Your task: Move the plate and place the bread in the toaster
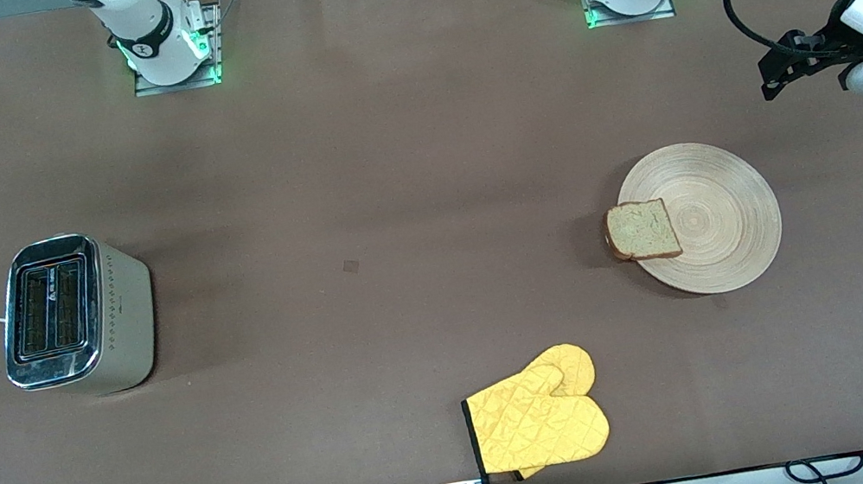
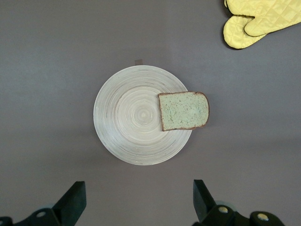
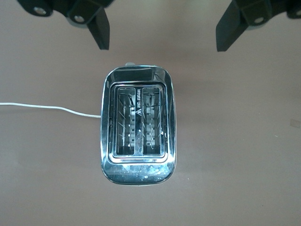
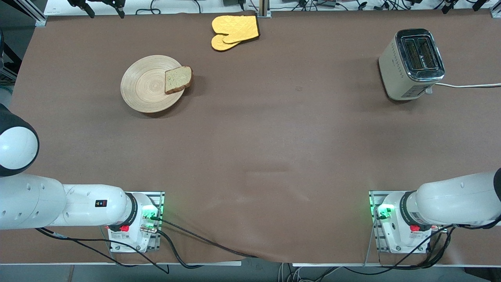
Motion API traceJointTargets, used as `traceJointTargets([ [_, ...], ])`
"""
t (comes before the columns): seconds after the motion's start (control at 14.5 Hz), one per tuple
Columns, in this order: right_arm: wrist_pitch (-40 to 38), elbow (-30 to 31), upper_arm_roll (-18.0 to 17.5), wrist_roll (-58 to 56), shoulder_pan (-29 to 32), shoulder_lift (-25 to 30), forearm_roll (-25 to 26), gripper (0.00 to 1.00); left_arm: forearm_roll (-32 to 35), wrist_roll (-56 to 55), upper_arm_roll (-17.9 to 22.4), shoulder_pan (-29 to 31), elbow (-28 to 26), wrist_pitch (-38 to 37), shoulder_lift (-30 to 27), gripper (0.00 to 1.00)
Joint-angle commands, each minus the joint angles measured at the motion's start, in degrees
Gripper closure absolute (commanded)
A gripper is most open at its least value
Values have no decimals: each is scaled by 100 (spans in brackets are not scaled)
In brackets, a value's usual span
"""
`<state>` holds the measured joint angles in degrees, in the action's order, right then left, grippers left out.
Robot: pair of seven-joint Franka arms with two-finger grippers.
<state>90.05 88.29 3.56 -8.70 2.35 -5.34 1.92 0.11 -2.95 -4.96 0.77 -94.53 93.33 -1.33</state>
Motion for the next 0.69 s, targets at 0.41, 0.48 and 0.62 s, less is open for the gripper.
traceJointTargets([
  [0.41, -75, -48, -14, 35, 46, 7, -113, 0, 86, 49, -67, 64, -30, -26, -122, 0],
  [0.48, -75, -48, -14, 35, 46, 7, -113, 0, 95, 49, -67, 64, -30, -26, -113, 0],
  [0.62, -75, -48, -14, 35, 46, 7, -113, 0, 86, 40, -67, 64, -30, -26, -113, 0],
])
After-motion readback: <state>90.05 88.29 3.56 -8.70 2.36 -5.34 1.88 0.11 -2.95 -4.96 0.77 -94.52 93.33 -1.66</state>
